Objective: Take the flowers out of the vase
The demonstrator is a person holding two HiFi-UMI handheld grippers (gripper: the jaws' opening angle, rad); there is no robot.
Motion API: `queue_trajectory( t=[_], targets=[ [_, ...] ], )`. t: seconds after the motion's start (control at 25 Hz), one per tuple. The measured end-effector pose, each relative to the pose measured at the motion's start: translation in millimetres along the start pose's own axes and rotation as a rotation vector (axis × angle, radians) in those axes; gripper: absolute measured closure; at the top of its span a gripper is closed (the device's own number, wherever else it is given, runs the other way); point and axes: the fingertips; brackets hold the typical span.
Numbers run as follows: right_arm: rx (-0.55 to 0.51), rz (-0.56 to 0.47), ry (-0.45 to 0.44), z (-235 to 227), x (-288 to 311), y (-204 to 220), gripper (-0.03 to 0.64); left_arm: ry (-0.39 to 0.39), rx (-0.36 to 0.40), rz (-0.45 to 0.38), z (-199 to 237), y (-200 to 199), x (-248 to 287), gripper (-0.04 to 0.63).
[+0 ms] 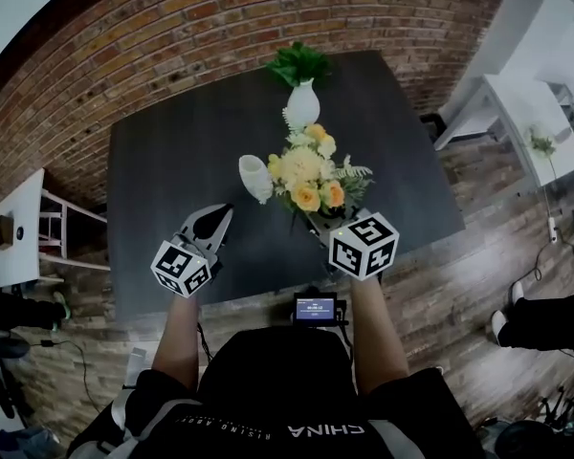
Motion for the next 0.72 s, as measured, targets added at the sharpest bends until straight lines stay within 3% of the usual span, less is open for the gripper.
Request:
queue_trajectory(
  t=[0.28, 0.72],
  targets=[
    [-0.004, -0.031, 0.068, 57, -22, 40, 0.529, 0.1, 0.024, -0.034, -36, 2, -58, 0.591],
    [-0.037, -0.061, 0.199, 130, -75, 95, 0.529, 0.112, 0.001, -0.06, -72, 18, -145, 0.591]
  ],
)
Point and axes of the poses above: the fingertips, and each gripper's own axes: x forward along the fingers, z to its left, y out of its underside, and after that the axes turned 8 degrees about x, right-handed
